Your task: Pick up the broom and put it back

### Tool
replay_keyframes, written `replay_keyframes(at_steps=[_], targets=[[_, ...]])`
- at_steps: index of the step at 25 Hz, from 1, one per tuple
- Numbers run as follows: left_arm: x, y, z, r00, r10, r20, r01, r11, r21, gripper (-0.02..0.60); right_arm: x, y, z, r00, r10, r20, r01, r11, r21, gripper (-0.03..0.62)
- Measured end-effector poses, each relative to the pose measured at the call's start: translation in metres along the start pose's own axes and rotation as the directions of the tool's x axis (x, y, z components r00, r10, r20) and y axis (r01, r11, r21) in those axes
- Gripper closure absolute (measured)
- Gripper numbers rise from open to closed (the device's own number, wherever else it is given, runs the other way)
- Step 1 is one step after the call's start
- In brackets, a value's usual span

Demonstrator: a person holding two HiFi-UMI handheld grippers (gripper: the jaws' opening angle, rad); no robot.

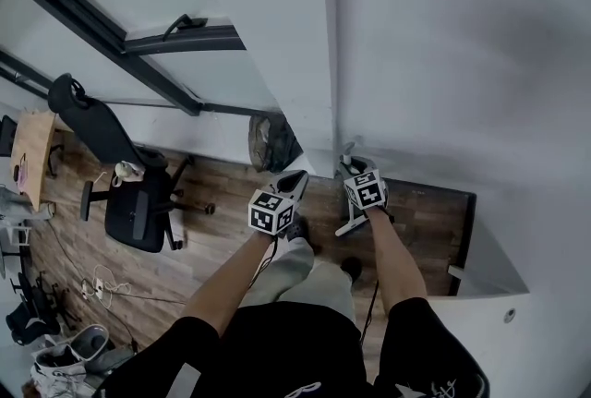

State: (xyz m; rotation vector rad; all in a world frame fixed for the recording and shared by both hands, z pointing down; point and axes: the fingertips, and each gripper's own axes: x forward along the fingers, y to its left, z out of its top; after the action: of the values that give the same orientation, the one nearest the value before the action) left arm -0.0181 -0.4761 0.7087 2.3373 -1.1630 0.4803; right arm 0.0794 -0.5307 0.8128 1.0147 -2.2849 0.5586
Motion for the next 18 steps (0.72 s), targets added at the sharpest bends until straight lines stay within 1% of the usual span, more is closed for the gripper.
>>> replay_keyframes(at_steps=[11, 18], targets=[[-0.021, -0.026, -0.012, 1.000, 0.000, 0.012, 0.000, 1.000, 0.000, 0.563, -0.052, 0.019, -0.019, 0.999, -0.022, 0.036, 0.022, 1.000, -0.007, 0.479], [-0.044, -0.051, -0.022, 1.000, -0.011, 0.019, 0.010, 1.000, 0.013, 0.563, -0.104, 0.030, -0.042, 0.997, -0.058, 0.041, 0.058, 0.998, -0.006, 0.479]])
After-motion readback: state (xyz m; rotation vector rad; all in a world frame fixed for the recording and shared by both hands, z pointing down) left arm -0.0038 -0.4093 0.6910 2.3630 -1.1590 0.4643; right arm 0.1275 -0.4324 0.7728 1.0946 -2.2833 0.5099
